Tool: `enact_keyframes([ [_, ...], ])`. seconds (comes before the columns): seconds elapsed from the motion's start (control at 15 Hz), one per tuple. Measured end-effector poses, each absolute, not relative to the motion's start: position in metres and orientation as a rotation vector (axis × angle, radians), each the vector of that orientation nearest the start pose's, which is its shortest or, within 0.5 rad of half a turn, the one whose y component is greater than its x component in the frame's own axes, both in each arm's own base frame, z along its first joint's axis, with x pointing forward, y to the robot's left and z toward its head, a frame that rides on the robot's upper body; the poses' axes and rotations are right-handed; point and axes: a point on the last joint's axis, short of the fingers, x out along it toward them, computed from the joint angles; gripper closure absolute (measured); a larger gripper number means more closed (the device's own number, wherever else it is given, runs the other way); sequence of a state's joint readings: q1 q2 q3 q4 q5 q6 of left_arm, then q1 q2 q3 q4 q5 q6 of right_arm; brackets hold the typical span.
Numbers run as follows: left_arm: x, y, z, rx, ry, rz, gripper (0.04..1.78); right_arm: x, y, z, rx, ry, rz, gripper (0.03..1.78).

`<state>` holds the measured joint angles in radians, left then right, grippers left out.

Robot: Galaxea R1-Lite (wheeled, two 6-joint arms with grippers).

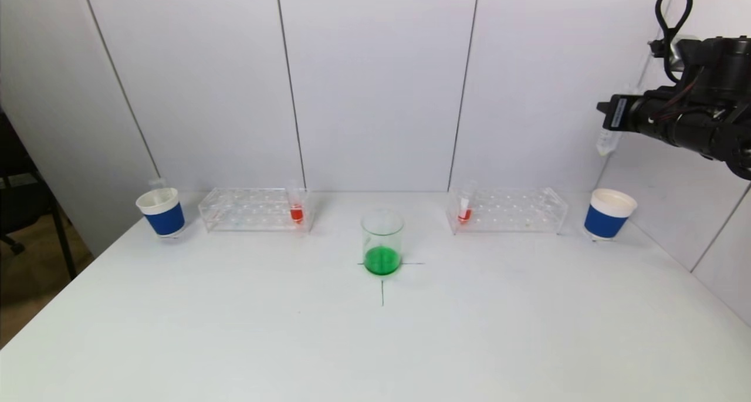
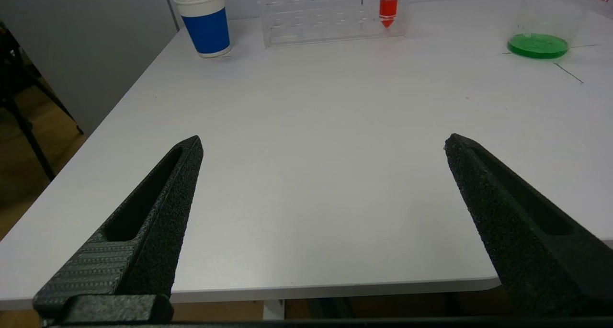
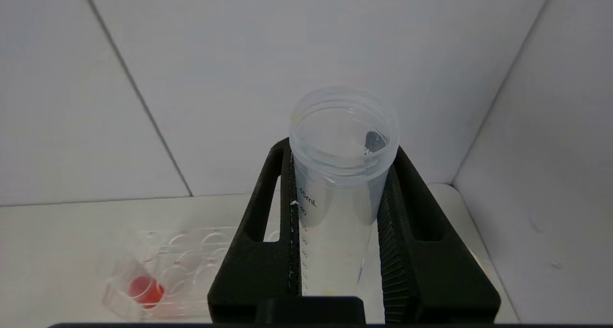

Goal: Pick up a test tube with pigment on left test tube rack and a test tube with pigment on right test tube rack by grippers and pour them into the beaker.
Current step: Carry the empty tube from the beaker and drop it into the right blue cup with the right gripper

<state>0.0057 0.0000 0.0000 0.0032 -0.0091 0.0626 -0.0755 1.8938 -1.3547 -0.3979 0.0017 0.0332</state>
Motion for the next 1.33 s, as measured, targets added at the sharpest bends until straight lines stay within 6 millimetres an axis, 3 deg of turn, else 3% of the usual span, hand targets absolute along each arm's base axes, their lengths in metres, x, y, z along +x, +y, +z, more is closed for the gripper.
enact_keyframes([
  [0.93, -0.023, 0.000, 0.075, 0.062, 0.003, -0.003, 0.06, 0.427, -0.112, 0.185, 0.064, 0.230, -0.227, 1.30],
  [1.33, -0.023, 0.000, 0.075, 0.062, 0.003, -0.003, 0.06, 0.437, -0.129, 0.156, 0.080, 0.285, -0.234, 1.30],
])
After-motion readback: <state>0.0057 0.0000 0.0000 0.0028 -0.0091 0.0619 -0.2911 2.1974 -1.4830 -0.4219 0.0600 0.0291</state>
